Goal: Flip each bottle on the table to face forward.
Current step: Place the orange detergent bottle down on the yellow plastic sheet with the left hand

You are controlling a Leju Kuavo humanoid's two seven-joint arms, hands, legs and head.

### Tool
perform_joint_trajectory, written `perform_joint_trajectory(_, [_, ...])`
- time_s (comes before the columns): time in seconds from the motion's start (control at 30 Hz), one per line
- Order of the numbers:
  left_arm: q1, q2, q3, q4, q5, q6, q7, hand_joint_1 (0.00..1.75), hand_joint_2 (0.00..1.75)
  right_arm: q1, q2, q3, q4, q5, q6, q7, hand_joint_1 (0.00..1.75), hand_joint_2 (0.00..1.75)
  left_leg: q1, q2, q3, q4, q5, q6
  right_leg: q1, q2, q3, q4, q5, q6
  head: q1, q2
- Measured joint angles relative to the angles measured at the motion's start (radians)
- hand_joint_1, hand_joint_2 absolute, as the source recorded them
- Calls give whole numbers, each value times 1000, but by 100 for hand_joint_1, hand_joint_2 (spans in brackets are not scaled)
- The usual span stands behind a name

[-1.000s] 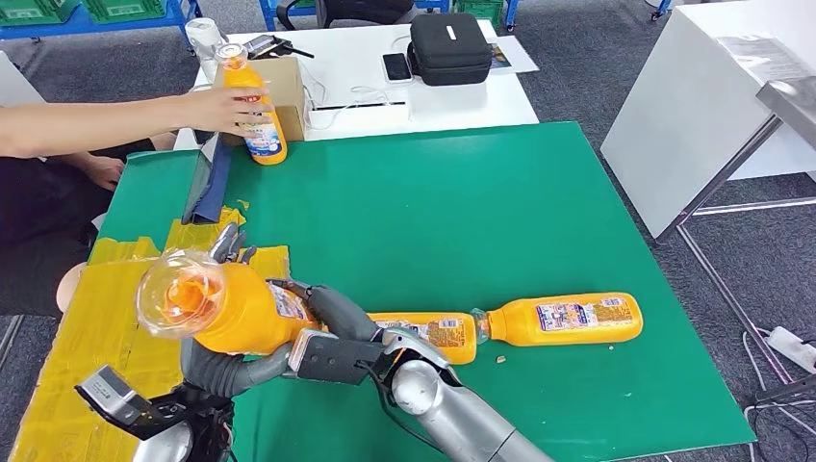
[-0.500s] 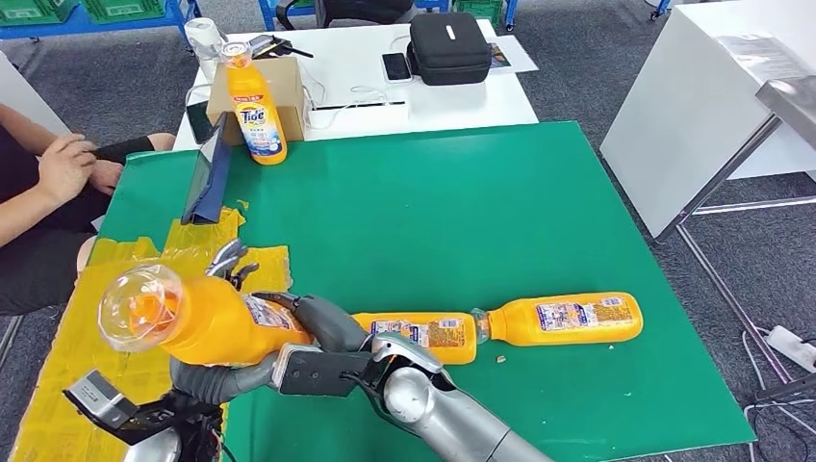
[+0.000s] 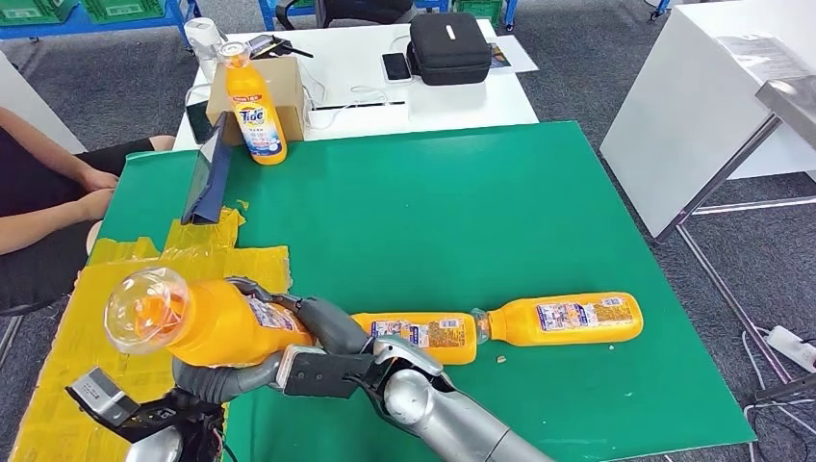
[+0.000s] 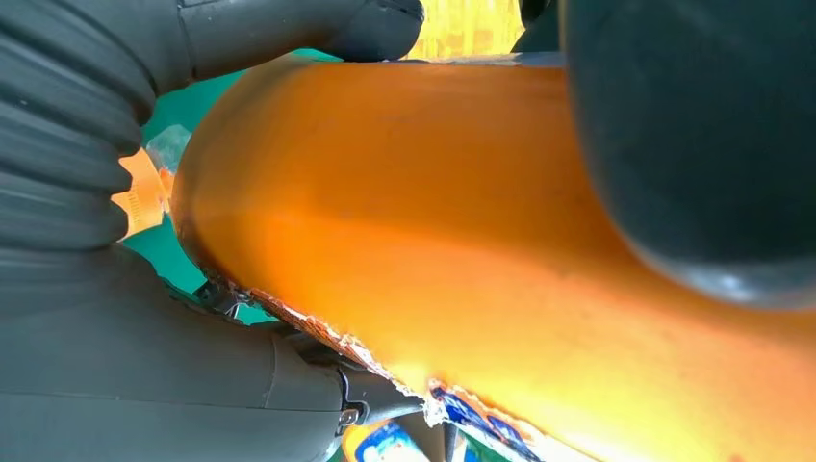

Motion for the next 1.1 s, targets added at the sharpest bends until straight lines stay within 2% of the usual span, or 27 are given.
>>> perform_joint_trajectory(0.13, [1, 0, 0, 0, -14, 4, -1, 175, 175, 12, -12, -6, -2, 13, -20, -8, 174, 175, 0, 0, 0, 0, 0, 0, 0, 0, 0, 0, 0, 0, 0, 0])
perform_joint_trajectory(0.17, [1, 0, 0, 0, -16, 5, -1, 175, 175, 12, -13, -7, -2, 15, -22, -8, 150, 175, 0, 0, 0, 0, 0, 0, 0, 0, 0, 0, 0, 0, 0, 0])
perform_joint_trajectory(0.27, [2, 0, 0, 0, -39, 21, -6, 175, 175, 17, -20, -13, -8, 32, -45, -4, 20, 175, 0, 0, 0, 0, 0, 0, 0, 0, 0, 0, 0, 0, 0, 0])
perform_joint_trajectory(0.3, [2, 0, 1, 0, -63, 40, -10, 175, 175, 22, -25, -18, -13, 49, -63, 5, 0, 175, 0, 0, 0, 0, 0, 0, 0, 0, 0, 0, 0, 0, 0, 0])
perform_joint_trajectory(0.37, [4, 1, 12, -4, -173, 134, -21, 175, 175, 35, -50, -34, -34, 114, -109, 41, 0, 175, 0, 0, 0, 0, 0, 0, 0, 0, 0, 0, 0, 0, 0, 0])
perform_joint_trajectory(0.47, [7, 6, 68, -9, -481, 390, -10, 175, 175, 53, -120, -86, -78, 226, -154, 103, 0, 175, 0, -1, 0, 0, 0, 0, 0, 0, 0, 0, 0, 0, 0, 0])
perform_joint_trajectory(0.57, [6, 27, 152, 15, -833, 639, 85, 175, 175, 70, -204, -170, -127, 255, -134, 115, 0, 175, -1, -1, 1, 0, 0, 0, -1, 0, 1, 0, 0, 0, 0, 0])
perform_joint_trajectory(0.63, [5, 53, 211, 57, -996, 731, 166, 175, 175, 88, -264, -230, -163, 257, -109, 111, 0, 175, -2, -1, 1, 0, 0, 0, -2, 0, 1, 0, 0, 0, 0, 0])
perform_joint_trajectory(0.7, [7, 78, 264, 102, -1103, 777, 224, 175, 175, 108, -316, -284, -195, 261, -88, 106, 0, 175, -2, -1, 0, 0, 0, 0, -2, 0, 0, 0, 0, 0, 0, 0])
perform_joint_trajectory(0.87, [9, 111, 327, 170, -1254, 814, 282, 175, 175, 142, -392, -356, -248, 269, -66, 105, 0, 175, -2, -1, -1, 0, 0, 0, -1, 0, 0, 0, 0, 0, 0, 0])
perform_joint_trajectory(1.1, [9, 147, 333, 248, -1431, 765, 401, 175, 175, 155, -445, -390, -278, 271, -44, 116, 0, 175, -2, -1, 0, 0, 0, 0, -2, 0, 0, 0, 0, 0, 0, 0])
